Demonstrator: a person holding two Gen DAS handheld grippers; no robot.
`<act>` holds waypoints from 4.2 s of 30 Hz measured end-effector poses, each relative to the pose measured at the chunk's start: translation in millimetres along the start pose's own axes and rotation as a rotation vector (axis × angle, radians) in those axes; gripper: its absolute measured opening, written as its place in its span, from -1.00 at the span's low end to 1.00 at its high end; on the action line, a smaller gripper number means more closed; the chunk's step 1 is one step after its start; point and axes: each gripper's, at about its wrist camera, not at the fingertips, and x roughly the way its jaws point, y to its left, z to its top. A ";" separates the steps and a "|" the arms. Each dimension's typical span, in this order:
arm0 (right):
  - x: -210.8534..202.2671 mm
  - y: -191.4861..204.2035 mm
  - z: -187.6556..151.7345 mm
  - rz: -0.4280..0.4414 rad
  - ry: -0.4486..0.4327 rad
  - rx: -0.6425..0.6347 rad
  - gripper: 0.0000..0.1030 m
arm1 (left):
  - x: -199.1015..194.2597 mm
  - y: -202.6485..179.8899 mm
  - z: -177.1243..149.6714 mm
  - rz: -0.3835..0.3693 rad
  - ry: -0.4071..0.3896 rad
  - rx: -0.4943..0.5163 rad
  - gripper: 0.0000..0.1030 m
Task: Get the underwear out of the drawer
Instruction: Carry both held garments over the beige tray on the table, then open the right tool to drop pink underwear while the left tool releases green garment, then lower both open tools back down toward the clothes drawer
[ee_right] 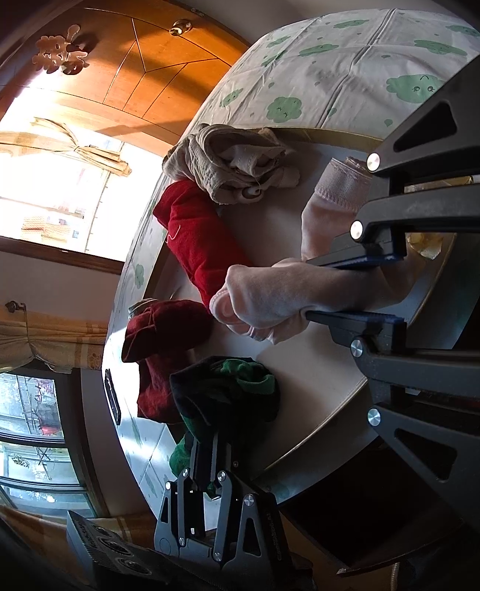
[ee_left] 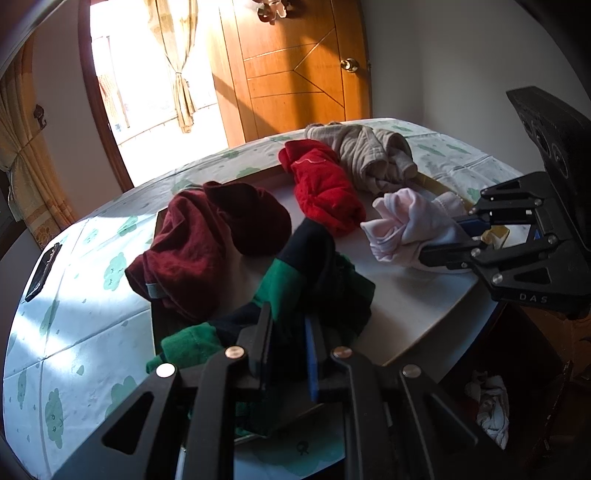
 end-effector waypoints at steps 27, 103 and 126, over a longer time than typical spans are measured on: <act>-5.6 -9.8 -8.1 0.072 0.013 0.064 -0.52 | 1.9 -11.0 2.6 -0.022 0.029 0.021 -0.04; -64.2 17.8 -106.8 0.135 -0.175 0.261 0.48 | -63.4 -49.2 -75.7 0.008 -0.115 -0.112 0.99; -29.0 41.3 -161.6 0.222 0.188 0.144 0.48 | -38.9 -51.4 -120.0 -0.009 0.009 -0.116 0.99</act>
